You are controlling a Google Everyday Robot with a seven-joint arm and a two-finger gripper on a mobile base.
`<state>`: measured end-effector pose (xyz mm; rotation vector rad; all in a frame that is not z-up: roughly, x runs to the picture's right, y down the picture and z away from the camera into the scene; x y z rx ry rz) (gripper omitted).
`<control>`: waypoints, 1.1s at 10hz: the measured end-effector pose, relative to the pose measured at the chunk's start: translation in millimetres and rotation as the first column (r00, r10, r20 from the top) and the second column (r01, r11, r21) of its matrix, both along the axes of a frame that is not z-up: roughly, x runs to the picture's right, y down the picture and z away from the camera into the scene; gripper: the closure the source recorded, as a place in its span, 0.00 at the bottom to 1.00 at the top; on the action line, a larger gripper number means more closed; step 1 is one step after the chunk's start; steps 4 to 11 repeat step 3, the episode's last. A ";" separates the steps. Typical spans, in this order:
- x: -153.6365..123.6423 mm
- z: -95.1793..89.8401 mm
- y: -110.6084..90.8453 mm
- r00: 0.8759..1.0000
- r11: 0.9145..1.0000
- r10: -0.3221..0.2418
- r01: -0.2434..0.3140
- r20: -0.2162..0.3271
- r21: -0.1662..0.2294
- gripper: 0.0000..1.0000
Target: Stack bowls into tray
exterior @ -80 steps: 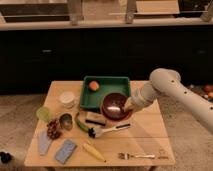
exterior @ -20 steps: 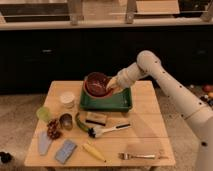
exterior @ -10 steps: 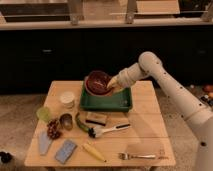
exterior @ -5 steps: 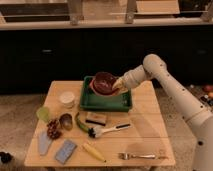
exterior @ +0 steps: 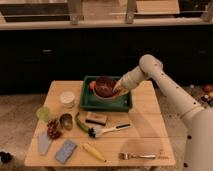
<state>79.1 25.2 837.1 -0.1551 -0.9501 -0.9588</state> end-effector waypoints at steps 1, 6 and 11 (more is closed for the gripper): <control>1.6 3.7 2.1 1.000 1.000 -0.015 0.015 -0.014 -0.003 1.00; 1.5 8.3 5.0 0.998 0.999 -0.049 0.050 -0.032 0.004 1.00; 1.5 8.3 5.0 0.998 0.999 -0.049 0.050 -0.032 0.004 1.00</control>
